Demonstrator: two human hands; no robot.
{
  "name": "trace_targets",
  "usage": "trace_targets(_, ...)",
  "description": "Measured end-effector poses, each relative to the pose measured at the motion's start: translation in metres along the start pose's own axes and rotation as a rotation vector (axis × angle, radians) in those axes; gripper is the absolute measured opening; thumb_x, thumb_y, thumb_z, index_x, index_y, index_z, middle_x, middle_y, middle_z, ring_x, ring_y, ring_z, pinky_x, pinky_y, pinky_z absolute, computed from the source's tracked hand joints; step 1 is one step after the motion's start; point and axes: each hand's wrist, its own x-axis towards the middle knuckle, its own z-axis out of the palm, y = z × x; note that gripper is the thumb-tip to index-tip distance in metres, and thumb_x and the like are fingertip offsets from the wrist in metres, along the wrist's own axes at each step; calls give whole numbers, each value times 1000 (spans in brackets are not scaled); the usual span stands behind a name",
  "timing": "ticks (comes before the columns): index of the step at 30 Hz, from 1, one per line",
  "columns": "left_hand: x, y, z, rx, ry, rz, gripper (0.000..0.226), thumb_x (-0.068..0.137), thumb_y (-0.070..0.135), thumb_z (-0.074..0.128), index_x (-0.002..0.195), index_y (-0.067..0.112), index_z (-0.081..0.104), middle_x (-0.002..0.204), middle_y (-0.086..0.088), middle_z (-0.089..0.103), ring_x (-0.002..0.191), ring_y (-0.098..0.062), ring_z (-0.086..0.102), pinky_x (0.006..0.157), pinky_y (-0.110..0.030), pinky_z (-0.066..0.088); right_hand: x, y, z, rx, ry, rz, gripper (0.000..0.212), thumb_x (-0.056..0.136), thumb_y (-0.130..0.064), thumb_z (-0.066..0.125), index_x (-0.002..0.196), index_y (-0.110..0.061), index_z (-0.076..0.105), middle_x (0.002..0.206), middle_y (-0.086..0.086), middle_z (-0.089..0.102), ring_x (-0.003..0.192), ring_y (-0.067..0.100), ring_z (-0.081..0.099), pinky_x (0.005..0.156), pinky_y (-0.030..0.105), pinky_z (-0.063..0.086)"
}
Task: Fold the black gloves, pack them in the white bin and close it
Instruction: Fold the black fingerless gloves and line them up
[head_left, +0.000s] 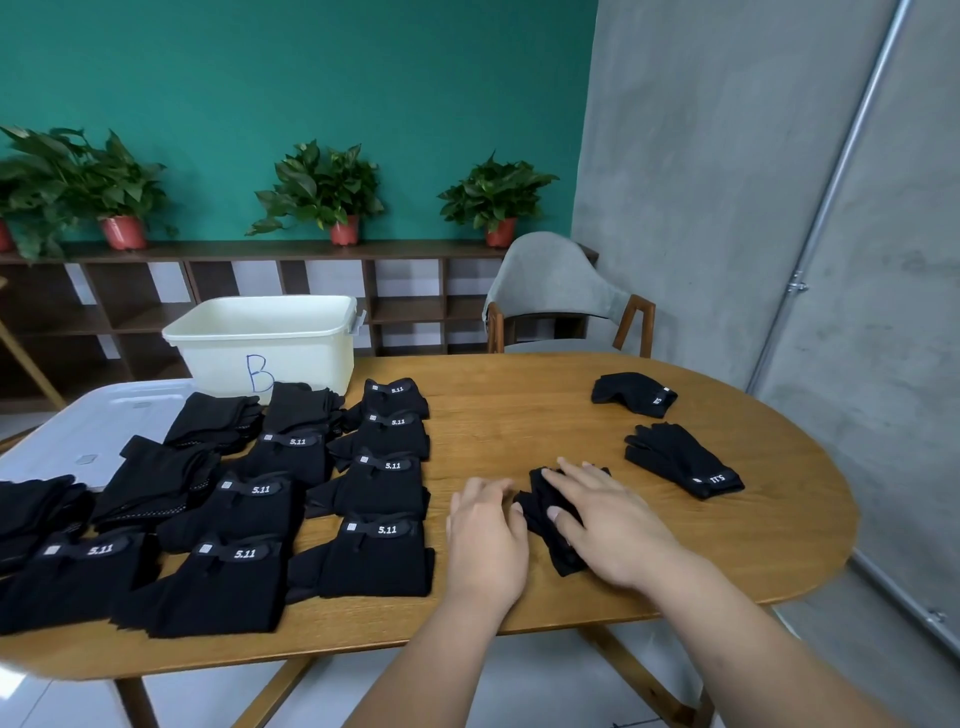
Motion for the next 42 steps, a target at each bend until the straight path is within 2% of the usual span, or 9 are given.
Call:
trace_targets(10,-4,2,-4,-18,-87,126,42,100,14,53,133,38,60,130,25,53,121,-6,38,108,-29,34,13,-16,22,-49,-78,20,62,107,-64,12,165,-45,4,173,-17,-9,160,14,-13,131,45,0)
trace_targets(13,-8,5,-7,17,-132,131,39,103,19,49,134,42,56,127,27,55,121,-3,40,107,-30,30,7,-10,28,33,51,-22,55,110,-57,20,164,-45,21,174,-17,3,161,10,-6,131,42,4)
trace_targets(17,-9,6,-7,146,-158,136,37,109,34,40,142,35,56,136,17,57,128,-8,43,114,-33,30,-7,10,32,378,413,-93,36,109,-40,45,141,-46,61,158,-27,42,153,1,25,127,35,24)
trace_targets(20,-8,8,-7,183,-168,134,40,109,43,37,143,35,57,135,16,56,130,-10,43,115,-35,31,-23,29,27,359,473,-111,31,106,-48,49,130,-47,69,143,-35,54,140,-9,39,117,28,36)
trace_targets(24,-10,5,-3,233,-163,164,47,108,51,37,149,33,51,144,13,46,140,-12,35,123,-38,27,-34,46,29,151,210,-130,53,103,-72,27,148,-52,50,157,-35,38,150,-12,20,125,35,26)
trace_targets(28,-11,7,-6,183,-197,305,50,111,46,34,159,32,41,165,18,32,158,-5,13,132,-37,8,-30,44,32,128,194,-128,54,108,-64,19,155,-49,42,163,-32,29,153,-12,10,129,33,14)
trace_targets(35,-11,10,-2,411,-335,297,54,114,40,19,163,27,36,172,12,28,162,-10,4,132,-39,-4,-33,47,34,306,273,-105,44,111,-46,36,155,-46,42,157,-25,44,147,-8,33,123,34,33)
trace_targets(40,-11,9,0,441,-349,248,54,115,38,14,167,26,27,175,10,15,163,-14,-5,132,-42,-5,-31,46,34,156,193,-125,51,107,-54,43,157,-47,38,163,-29,31,153,-10,17,128,33,21)
trace_targets(42,-10,9,1,441,-353,240,54,115,38,14,167,26,26,176,10,12,163,-15,-7,132,-42,-5,-30,47,34,178,191,-103,56,105,-52,51,157,-50,33,163,-27,31,153,-5,22,127,34,24)
